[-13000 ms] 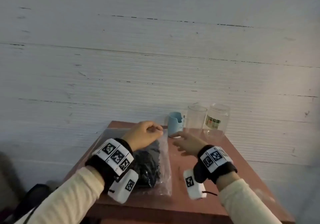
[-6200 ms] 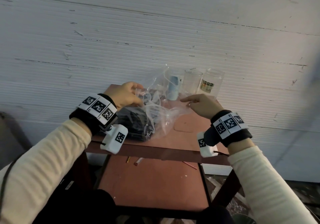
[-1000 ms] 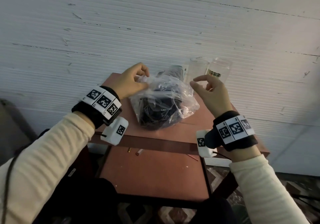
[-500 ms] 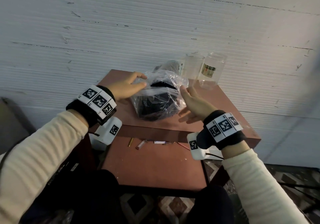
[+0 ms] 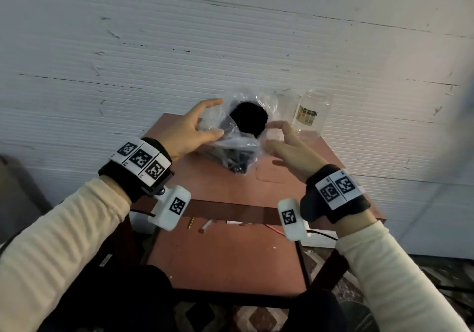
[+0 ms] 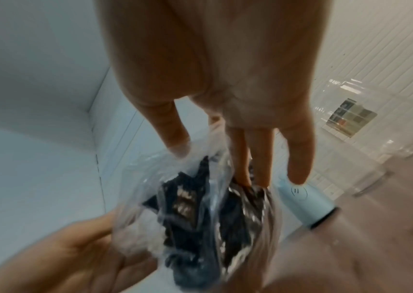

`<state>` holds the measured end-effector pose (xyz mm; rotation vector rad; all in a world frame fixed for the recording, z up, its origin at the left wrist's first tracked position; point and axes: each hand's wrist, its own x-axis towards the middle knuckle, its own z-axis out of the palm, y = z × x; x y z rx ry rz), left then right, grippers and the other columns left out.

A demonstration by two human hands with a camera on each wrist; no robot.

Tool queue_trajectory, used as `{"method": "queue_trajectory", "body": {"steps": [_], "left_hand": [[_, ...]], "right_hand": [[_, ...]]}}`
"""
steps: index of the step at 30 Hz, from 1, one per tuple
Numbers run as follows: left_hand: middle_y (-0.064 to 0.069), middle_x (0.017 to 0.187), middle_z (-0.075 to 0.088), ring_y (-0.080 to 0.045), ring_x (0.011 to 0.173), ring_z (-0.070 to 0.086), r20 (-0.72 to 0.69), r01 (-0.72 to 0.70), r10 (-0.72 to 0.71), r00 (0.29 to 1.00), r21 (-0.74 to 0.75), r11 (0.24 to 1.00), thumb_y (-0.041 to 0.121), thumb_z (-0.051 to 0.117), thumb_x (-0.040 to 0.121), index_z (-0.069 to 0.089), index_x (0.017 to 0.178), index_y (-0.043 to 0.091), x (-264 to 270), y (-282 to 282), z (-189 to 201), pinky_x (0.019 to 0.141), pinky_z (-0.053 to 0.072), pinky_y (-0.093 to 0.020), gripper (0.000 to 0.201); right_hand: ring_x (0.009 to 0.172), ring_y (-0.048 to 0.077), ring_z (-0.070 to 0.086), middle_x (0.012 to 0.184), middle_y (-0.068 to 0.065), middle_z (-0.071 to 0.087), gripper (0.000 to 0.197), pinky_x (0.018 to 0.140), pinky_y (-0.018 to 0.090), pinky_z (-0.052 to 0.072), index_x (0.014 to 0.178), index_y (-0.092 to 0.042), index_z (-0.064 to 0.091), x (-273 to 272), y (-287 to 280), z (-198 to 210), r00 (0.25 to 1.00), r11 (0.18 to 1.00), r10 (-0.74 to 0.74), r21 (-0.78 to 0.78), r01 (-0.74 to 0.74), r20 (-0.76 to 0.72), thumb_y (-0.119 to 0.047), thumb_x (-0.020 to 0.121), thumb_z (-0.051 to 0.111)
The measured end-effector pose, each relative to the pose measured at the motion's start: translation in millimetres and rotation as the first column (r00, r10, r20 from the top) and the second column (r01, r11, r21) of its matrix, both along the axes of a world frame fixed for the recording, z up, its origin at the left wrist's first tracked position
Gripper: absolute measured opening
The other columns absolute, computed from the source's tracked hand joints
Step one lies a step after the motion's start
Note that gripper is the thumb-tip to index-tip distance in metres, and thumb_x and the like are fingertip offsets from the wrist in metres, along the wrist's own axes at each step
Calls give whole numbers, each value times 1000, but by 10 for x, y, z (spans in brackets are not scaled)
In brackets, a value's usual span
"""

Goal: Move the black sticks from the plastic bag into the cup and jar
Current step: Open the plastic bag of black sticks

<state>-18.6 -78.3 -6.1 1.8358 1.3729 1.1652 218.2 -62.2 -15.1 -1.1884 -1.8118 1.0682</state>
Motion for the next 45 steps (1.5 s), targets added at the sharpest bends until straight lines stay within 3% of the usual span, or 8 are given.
{"method": "queue_trajectory", "body": {"steps": [3, 7, 13, 18, 31, 35, 39, 45], "left_hand": [[10, 153, 25, -13, 128, 35, 94, -8, 4, 996, 35, 999, 26, 68, 88, 36, 142, 43, 60, -12, 89, 104, 30, -29, 65], [-5, 150, 38, -31, 132, 46, 287, 54, -42, 957, -32, 998, 50, 79, 64, 43, 122, 65, 118, -80, 209, 108, 38, -51, 70], [-13, 130, 57, -21, 91, 69, 474, 38, -11, 881, -48, 998, 14, 69, 87, 35, 141, 38, 95, 5, 302, 85, 57, -34, 68], [-13, 113, 66, -17, 74, 68, 528, -15, 65, 847, -97, 995, 15, 69, 86, 32, 145, 31, -15, 23, 317, 72, 58, -25, 71], [-12, 129, 43, -29, 97, 66, 440, -96, 177, 880, -200, 975, -8, 72, 76, 29, 142, 33, -141, 92, 112, 84, 57, -41, 89], [-12, 127, 51, -27, 99, 65, 512, -18, 140, 847, -236, 972, 22, 66, 88, 18, 146, 29, -19, 36, 226, 79, 55, -35, 76], [-8, 141, 44, -23, 111, 59, 462, -52, 148, 874, -214, 975, 54, 72, 67, 5, 148, 30, 73, 17, 261, 80, 54, -36, 108], [-16, 149, 36, -31, 126, 50, 402, -114, 172, 899, -165, 980, 31, 86, 54, 6, 147, 32, 11, 60, 129, 102, 46, -50, 123]], "right_hand": [[103, 44, 50, 100, 19, 49, 43, 94, 55, 42, 125, -42, 42, -2, -22, 146, 994, 998, -12, 63, 19, -112, -21, 89, 54], [83, 25, 52, 89, 14, 46, 53, 76, 39, 50, 126, -36, 47, -72, 18, 285, 907, 998, 68, 44, -55, -416, -3, 85, 43], [86, 30, 54, 99, 19, 53, 53, 82, 43, 56, 127, -20, 49, -147, 108, 469, 829, 990, 135, 102, -95, -543, 12, 86, 37], [64, 21, 52, 69, 16, 49, 53, 75, 37, 54, 124, -13, 48, -286, 202, 522, 773, 984, 161, 164, -75, -614, 16, 80, 41], [82, 20, 56, 98, 8, 53, 26, 77, 41, 54, 104, -19, 56, -528, 341, 349, 880, 999, 13, -24, -28, -475, -1, 85, 54], [89, 23, 61, 99, 7, 60, 39, 85, 49, 55, 100, -14, 47, -563, 339, 470, 919, 999, -48, -6, 49, -391, -45, 84, 66], [97, 28, 66, 99, 7, 63, 55, 83, 56, 55, 97, -22, 48, -680, 270, 445, 964, 985, -61, 140, 100, -259, -67, 70, 67], [82, 23, 68, 94, 2, 58, 33, 80, 56, 56, 109, -19, 43, -654, 280, 291, 977, 976, 5, 214, 42, -213, -35, 88, 64]]}}
